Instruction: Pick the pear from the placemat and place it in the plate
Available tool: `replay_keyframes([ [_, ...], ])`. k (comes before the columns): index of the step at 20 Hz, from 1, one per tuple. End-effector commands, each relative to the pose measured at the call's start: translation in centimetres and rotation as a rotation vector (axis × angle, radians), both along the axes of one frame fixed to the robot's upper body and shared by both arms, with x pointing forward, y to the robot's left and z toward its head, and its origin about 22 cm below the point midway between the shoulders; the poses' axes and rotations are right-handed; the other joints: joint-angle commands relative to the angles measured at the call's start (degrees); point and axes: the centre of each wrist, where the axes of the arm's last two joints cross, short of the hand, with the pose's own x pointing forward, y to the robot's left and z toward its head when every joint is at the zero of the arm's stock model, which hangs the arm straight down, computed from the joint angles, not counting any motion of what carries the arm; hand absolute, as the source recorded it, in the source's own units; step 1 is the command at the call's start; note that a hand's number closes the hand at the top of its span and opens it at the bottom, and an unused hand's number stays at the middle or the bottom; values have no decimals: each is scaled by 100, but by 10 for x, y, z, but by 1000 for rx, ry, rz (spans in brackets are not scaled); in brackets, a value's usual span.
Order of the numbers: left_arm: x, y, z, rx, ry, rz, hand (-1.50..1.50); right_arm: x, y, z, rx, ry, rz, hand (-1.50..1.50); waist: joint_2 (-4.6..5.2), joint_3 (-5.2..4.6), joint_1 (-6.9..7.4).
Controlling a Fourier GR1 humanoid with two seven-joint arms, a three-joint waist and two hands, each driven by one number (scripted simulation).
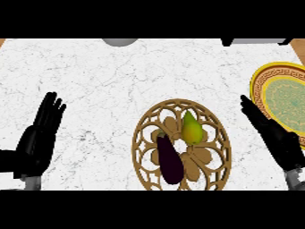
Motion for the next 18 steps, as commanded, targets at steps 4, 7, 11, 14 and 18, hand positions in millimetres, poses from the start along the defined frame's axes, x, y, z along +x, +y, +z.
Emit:
replay_keyframes([
  [4, 8, 8, -19, 144, 149, 33, 0, 36, 50, 32, 456, 33, 181, 150, 43, 9, 240],
  [7, -1, 6, -33, 149, 241, 11, 0, 52, 8, 88, -215, -218, 260, 150, -61, -139, 350],
  [11, 1, 0, -40, 179, 292, 22, 0, 51, 25, 31, -345, -340, 187, 150, 41, 4, 289],
  [14, 6, 1, -38, 172, 284, 52, 0, 36, 39, -23, 303, -109, -100, 150, 97, 42, 166],
  [18, 16, -6, -31, 175, 307, 39, 0, 35, 42, -43, 590, -188, 81, -150, 41, 22, 205],
])
